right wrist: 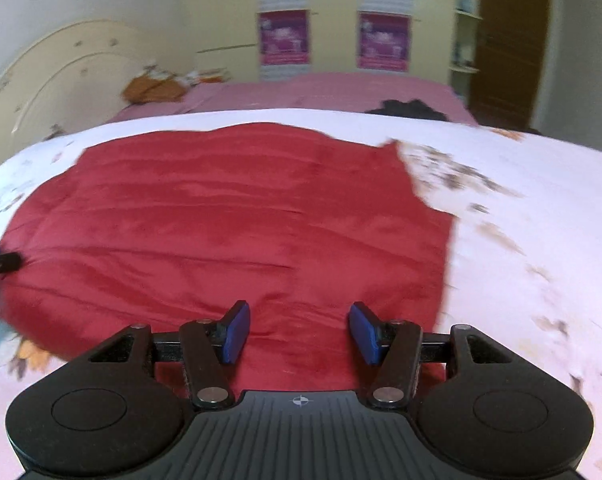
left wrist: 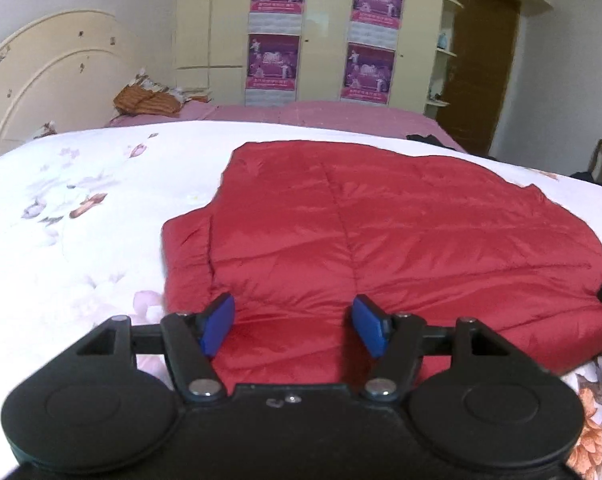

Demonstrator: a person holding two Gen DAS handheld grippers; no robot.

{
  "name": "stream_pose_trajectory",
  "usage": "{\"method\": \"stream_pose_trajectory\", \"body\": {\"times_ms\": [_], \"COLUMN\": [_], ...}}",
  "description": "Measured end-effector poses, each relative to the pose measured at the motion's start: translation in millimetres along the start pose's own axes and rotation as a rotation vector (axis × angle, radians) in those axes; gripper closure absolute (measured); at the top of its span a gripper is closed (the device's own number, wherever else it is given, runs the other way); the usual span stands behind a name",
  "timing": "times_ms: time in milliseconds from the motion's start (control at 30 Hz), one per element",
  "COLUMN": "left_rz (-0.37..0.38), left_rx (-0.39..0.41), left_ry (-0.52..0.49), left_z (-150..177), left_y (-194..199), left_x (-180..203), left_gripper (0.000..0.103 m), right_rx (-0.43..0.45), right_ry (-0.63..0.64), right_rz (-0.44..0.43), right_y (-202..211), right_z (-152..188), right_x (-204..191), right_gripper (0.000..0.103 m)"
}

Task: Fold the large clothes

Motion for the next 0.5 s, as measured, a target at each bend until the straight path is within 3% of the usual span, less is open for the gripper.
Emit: {"method": "stream_pose_trajectory", "body": {"times_ms": [133, 267, 500], "left_rz": [-0.032, -0.035, 0.04], "left_rx": [-0.016, 0.01, -0.057], "left_ry": [0.029, 0.105, 0.43], "left_z": [-2, -2, 34], "left_y": [0, 22, 52], "left_x": [-7, -19, -50], "left_gripper": [0.035, 0.024, 0.033], "right_rx": [-0.002, 0.059, 0.052], "right_ry": [-0.055, -0.187, -0.485], "right_rz": [0.004, -0.036, -0.08], "right_y": [6, 35, 60], "right_z": [-1, -9, 9], "right_x": [9, 26, 66], "right_gripper": [0.048, 0.048, 0.047]}}
Point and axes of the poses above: each gripper's, at about its wrist camera, not at the fingertips, and y roughly against the way its jaws point, x to its right, z to its underside, the point moved 9 cm from there along -y, roughly the way its jaws point, and after that the axes turned 4 degrees about x, right-handed, at the moved point
